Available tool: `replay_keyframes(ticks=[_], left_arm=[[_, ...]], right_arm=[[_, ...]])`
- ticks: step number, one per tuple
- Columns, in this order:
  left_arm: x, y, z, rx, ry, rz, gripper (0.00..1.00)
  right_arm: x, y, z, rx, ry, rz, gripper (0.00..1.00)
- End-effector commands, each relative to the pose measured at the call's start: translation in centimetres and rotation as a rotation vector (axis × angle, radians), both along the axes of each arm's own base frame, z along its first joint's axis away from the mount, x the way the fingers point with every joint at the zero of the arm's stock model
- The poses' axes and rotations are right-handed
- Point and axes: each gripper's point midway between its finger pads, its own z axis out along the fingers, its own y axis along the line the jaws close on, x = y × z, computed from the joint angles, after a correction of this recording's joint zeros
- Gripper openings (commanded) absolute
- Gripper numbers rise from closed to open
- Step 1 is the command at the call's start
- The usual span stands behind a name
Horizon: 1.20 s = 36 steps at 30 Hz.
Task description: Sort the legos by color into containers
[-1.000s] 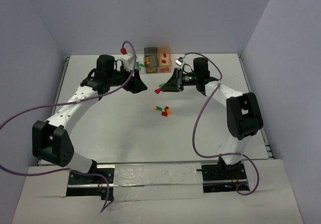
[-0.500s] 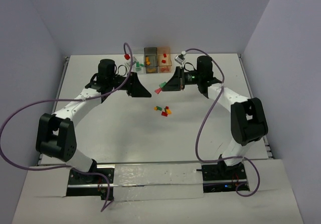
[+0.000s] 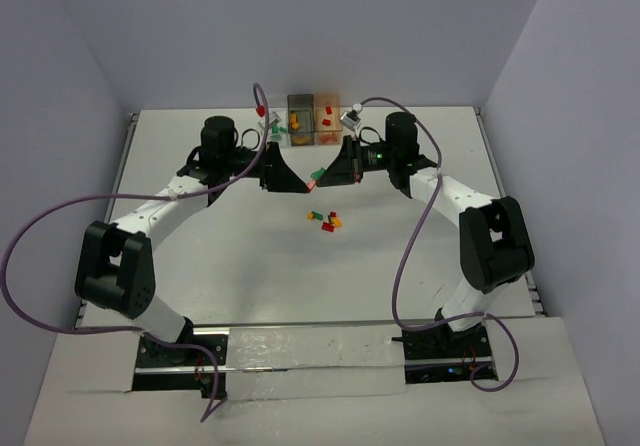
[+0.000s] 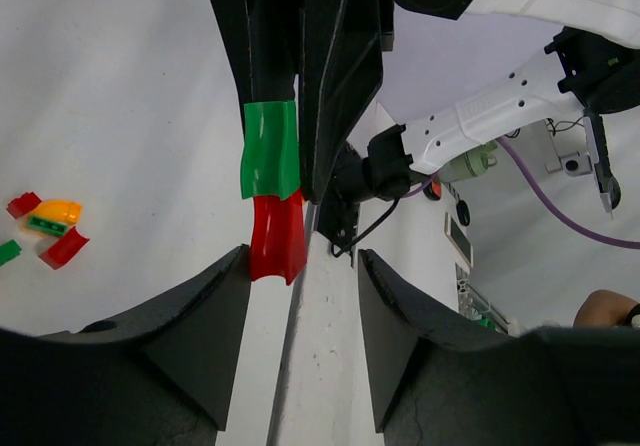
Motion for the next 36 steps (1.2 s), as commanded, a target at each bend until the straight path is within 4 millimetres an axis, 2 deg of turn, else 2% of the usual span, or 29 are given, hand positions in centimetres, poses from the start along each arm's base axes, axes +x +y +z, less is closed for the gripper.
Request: replay_keyframes(ticks=[1, 4, 7, 9, 10, 11, 12, 13, 18, 20, 24, 25, 26, 27, 28, 30, 32, 33, 34, 36], left_arm=[[-0.4, -1.0, 0.5, -0.022, -0.021, -0.051, 0.54], [-0.5, -1.1, 0.2, -0.02, -0.008, -0.059, 0.51], [-0.7, -1.1, 0.4, -0.026, -0.003, -0.07, 0.41], [-0.8, -1.1, 0.6, -0.036, 0.0, -0.077, 0.28], [-0.8, -1.1, 0.7, -0.043, -0.004, -0.075, 0.16], [-0.8, -1.0, 0.8, -0.046, -0.006, -0.073, 0.14], [-0.6, -0.8, 1.2, -0.056, -0.015, -0.06, 0.05], [-0.5, -0.6, 1.1, -0.059, -0.008, -0.053, 0.01], [0.3, 1.3, 1.0, -0.092, 0.027, 0.0, 0.0], [1.0, 2.4, 0.2, -0.083, 0.033, 0.033, 0.0], [2.5, 3.2, -1.7, -0.029, 0.013, 0.084, 0.0], [3.2, 3.3, -2.2, 0.003, 0.022, 0.113, 0.0], [4.3, 3.5, -2.8, 0.043, -0.04, 0.14, 0.0], [6.4, 3.6, -3.9, 0.103, -0.05, 0.219, 0.0], [6.9, 3.5, -3.3, 0.11, -0.055, 0.23, 0.0], [11.9, 3.7, -3.7, 0.219, -0.117, 0.359, 0.0], [15.6, 2.9, -5.3, 0.284, -0.115, 0.417, 0.0], [17.9, 2.7, -4.4, 0.3, -0.156, 0.471, 0.0], [19.5, 2.4, -3.8, 0.311, -0.18, 0.505, 0.0], [21.8, 1.4, -4.5, 0.331, -0.196, 0.546, 0.0]], right_arm=[[-1.0, 0.0, 3.3, 0.049, -0.115, 0.028, 0.0], [-1.2, 0.0, 3.6, 0.056, -0.118, 0.031, 0.0], [-1.2, 0.0, 3.5, 0.053, -0.12, 0.03, 0.0], [-1.2, -0.1, 3.4, 0.048, -0.12, 0.029, 0.0], [-1.2, -0.1, 3.2, 0.044, -0.121, 0.03, 0.0], [-1.2, -0.1, 3.1, 0.04, -0.12, 0.029, 0.0], [-1.2, -0.2, 2.8, 0.032, -0.119, 0.029, 0.0], [-1.3, -0.2, 2.6, 0.029, -0.122, 0.03, 0.0], [-1.2, -1.1, 2.6, 0.013, -0.139, 0.011, 0.0], [-0.8, -1.9, 2.9, 0.013, -0.148, -0.011, 0.0], [0.3, -3.9, 3.8, 0.014, -0.168, -0.076, 0.0], [0.4, -4.4, 4.1, 0.015, -0.177, -0.092, 0.0], [0.6, -4.8, 4.0, 0.012, -0.185, -0.105, 0.0], [1.0, -5.5, 3.9, 0.004, -0.176, -0.13, 0.0], [1.1, -5.6, 4.0, 0.002, -0.19, -0.135, 0.0], [2.1, -6.9, 3.5, -0.025, -0.193, -0.195, 0.0], [2.9, -7.9, 3.0, -0.061, -0.185, -0.244, 0.0], [3.4, -8.5, 2.8, -0.078, -0.187, -0.271, 0.0], [3.7, -8.9, 2.6, -0.098, -0.202, -0.292, 0.0], [4.1, -9.5, 2.2, -0.135, -0.189, -0.325, 0.0]])
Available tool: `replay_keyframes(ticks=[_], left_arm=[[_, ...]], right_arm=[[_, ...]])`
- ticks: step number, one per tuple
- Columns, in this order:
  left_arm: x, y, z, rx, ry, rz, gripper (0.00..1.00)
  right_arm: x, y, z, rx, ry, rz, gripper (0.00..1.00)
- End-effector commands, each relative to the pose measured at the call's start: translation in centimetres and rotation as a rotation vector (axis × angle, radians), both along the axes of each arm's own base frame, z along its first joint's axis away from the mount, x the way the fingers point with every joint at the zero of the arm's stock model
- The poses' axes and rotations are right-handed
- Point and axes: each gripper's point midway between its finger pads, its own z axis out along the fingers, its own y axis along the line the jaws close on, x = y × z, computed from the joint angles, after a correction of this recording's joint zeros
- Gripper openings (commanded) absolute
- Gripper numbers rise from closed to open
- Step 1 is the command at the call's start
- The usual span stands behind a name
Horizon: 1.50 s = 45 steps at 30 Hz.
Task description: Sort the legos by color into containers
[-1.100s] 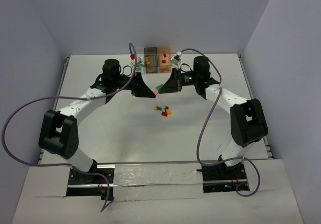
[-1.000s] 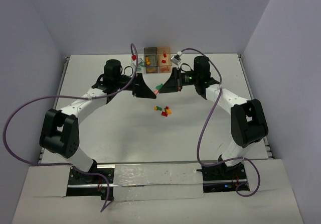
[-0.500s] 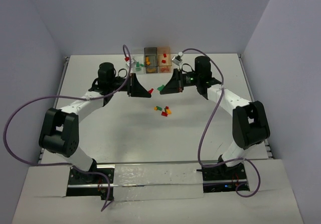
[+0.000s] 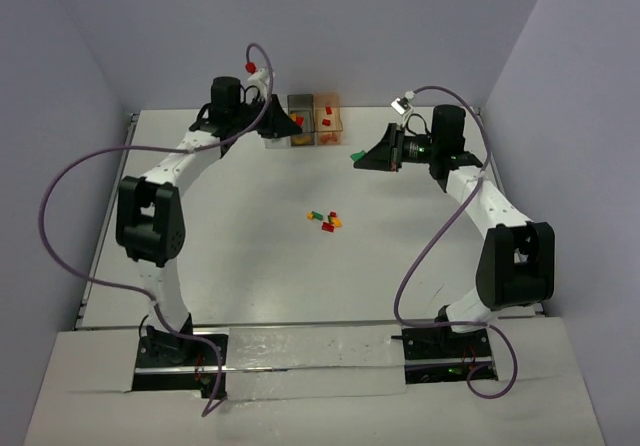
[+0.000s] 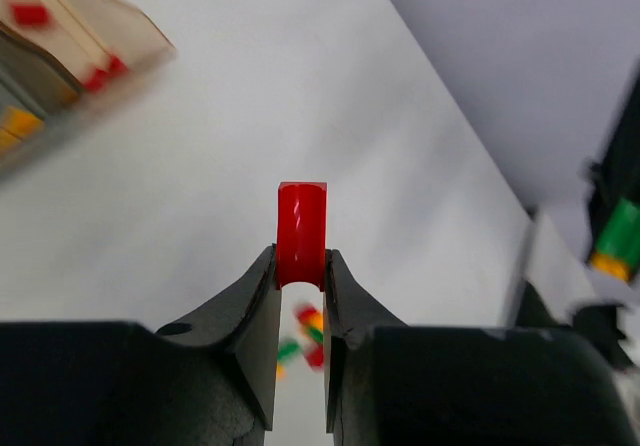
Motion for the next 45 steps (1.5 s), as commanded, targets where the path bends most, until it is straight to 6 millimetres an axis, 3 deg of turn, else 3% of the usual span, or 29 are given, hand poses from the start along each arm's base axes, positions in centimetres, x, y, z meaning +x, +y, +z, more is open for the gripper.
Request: replay_keyframes(ticks=[1, 4, 10, 15, 21, 28, 31, 36, 38, 40, 44, 45], left_arm=[[6.5, -1.2, -2.3, 0.157, -0.073, 0.182, 0.0], [9.3, -3.8, -3.3, 0.191, -0.136, 0.213, 0.0], [14.5, -5.8, -4.4, 0.158, -0.23, 0.295, 0.01], [16.6, -7.4, -5.1, 0.115, -0.292, 0.312, 0.03], [17.8, -8.0, -6.8, 0.107, -0.312, 0.32, 0.07], [18.2, -8.3, -7.3, 0.093, -0.316, 0.323, 0.34], [18.4, -8.3, -6.5, 0.092, -0.334, 0.335, 0.55], [18.8, -7.7, -4.0, 0.097, -0.386, 0.358, 0.65], [18.5, -7.0, -1.9, 0.082, -0.396, 0.35, 0.65], [16.5, -6.6, 2.0, 0.008, -0.379, 0.282, 0.62], [8.7, -5.4, 3.6, -0.087, -0.276, -0.032, 0.57], [5.7, -4.5, 4.5, -0.102, -0.256, -0.085, 0.57]], right_arm=[[1.3, -1.9, 0.1, -0.092, -0.045, -0.111, 0.0], [1.8, -2.3, -0.2, -0.115, -0.047, -0.137, 0.0], [2.0, -2.8, -0.6, -0.137, -0.053, -0.16, 0.0], [2.2, -3.1, -1.0, -0.143, -0.045, -0.167, 0.0], [2.5, -3.3, -1.4, -0.145, -0.033, -0.17, 0.0], [2.8, -3.2, -1.8, -0.14, -0.014, -0.167, 0.0], [2.9, -3.2, -2.1, -0.143, -0.008, -0.172, 0.0], [2.8, -3.3, -2.0, -0.147, -0.015, -0.175, 0.0], [2.5, -3.2, -2.0, -0.15, -0.031, -0.164, 0.0], [2.0, -3.2, -2.0, -0.164, -0.068, -0.138, 0.0], [0.8, -2.7, -2.7, -0.183, -0.109, -0.049, 0.0], [0.3, -2.4, -2.8, -0.184, -0.097, -0.024, 0.0]])
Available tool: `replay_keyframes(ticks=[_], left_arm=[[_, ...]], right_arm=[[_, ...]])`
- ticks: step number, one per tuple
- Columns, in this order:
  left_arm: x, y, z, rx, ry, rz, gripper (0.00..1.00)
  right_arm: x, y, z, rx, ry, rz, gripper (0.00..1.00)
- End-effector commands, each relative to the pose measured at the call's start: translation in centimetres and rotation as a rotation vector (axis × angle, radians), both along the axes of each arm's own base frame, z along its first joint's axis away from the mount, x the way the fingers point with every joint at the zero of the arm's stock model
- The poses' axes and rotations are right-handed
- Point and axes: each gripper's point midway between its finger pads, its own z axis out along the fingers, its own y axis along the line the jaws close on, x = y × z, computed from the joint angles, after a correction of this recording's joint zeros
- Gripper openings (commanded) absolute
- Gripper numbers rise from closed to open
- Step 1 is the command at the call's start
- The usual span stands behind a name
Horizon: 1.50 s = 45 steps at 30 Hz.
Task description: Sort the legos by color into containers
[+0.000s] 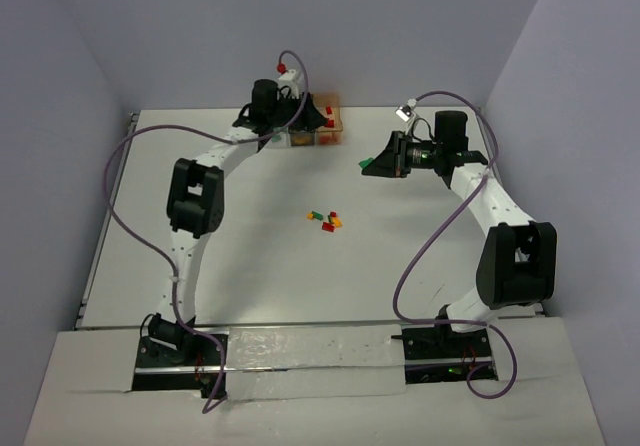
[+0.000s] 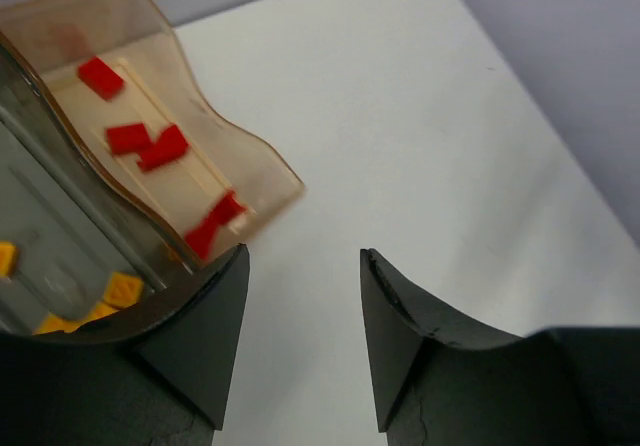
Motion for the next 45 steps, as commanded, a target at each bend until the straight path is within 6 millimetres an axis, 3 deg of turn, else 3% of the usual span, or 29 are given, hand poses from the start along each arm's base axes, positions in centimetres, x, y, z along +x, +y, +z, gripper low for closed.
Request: replay_keyframes(ticks=[1, 2, 7, 14, 23, 31, 38, 42, 45], left_arm=[[-11.4, 2.6, 12.9, -0.162, -0.074, -0.35, 0.57], [-14.6, 3.1, 13.4, -0.171, -0.064, -0.416, 0.58], [-23.9, 5.3, 14.4, -0.191, -0.03, -0.546, 0.64], [-29.0, 5.7, 14.8, -0.203, -0.013, -0.584, 0.7], [-31.3, 4.3, 14.1, -0.19, 0.005, -0.629, 0.73], [-33.0, 3.1, 12.9, -0.172, 0.026, -0.7, 0.71], [-33.2, 2.8, 12.6, -0.165, 0.033, -0.708, 0.69], [-33.4, 2.4, 12.6, -0.167, 0.04, -0.724, 0.65], [-33.9, 2.3, 12.7, -0.17, 0.042, -0.744, 0.56]], right_arm=[[-1.5, 1.0, 1.4, -0.02, -0.099, 0.131, 0.0], [-1.9, 1.4, 1.2, -0.028, -0.109, 0.157, 0.0], [-4.5, 4.5, 1.5, -0.024, -0.149, 0.314, 0.0], [-8.1, 8.1, 2.1, -0.019, -0.164, 0.466, 0.0], [-10.5, 9.9, 3.5, -0.008, -0.195, 0.54, 0.0], [-10.8, 10.2, 4.2, 0.001, -0.202, 0.553, 0.0], [-11.2, 10.3, 4.8, 0.009, -0.216, 0.559, 0.0], [-11.1, 10.3, 5.2, 0.008, -0.229, 0.556, 0.0], [-11.0, 10.3, 5.3, 0.006, -0.231, 0.552, 0.0]])
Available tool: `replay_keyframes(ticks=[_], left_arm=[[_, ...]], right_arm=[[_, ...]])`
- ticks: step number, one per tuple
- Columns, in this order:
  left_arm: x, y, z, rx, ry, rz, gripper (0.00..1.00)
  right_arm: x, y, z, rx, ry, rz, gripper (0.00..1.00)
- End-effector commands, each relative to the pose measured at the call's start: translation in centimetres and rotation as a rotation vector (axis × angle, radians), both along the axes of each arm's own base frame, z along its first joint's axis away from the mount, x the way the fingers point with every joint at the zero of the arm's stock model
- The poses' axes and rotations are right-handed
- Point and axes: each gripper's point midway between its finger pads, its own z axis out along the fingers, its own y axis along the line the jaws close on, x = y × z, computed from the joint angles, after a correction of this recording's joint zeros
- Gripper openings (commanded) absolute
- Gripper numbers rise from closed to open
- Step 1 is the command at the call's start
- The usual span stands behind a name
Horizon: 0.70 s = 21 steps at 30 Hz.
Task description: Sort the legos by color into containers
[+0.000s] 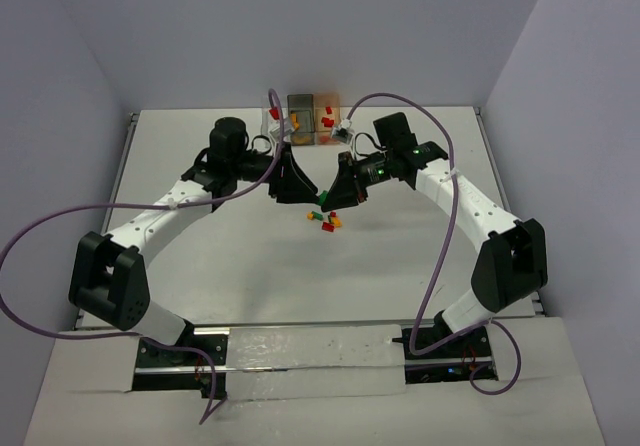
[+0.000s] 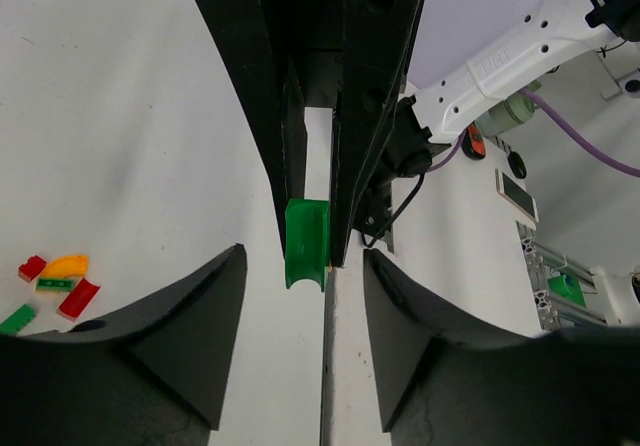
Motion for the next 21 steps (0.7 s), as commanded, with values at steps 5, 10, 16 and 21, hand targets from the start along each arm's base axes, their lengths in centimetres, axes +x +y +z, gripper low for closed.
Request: replay_keyframes(ticks=[5, 10, 16, 21], left_arm=[[-1.4, -0.4, 1.0, -0.023, -0.033, -0.081, 0.37], [-1.5, -0.3, 1.0, -0.027, -0.022, -0.086, 0.34], [-1.4, -0.6, 1.2, -0.038, -0.001, -0.096, 0.22], [-0.2, 0.0, 1.1, -0.037, 0.011, -0.05, 0.0]], right_arm=[[-0.2, 0.3, 3.1, 0.042, -0.086, 0.011, 0.0], [-0.2, 0.4, 3.2, 0.047, -0.089, 0.012, 0.0], [-0.4, 0.3, 3.4, 0.05, -0.093, 0.011, 0.0], [-0.5, 0.0, 3.1, 0.04, -0.097, 0.002, 0.0]])
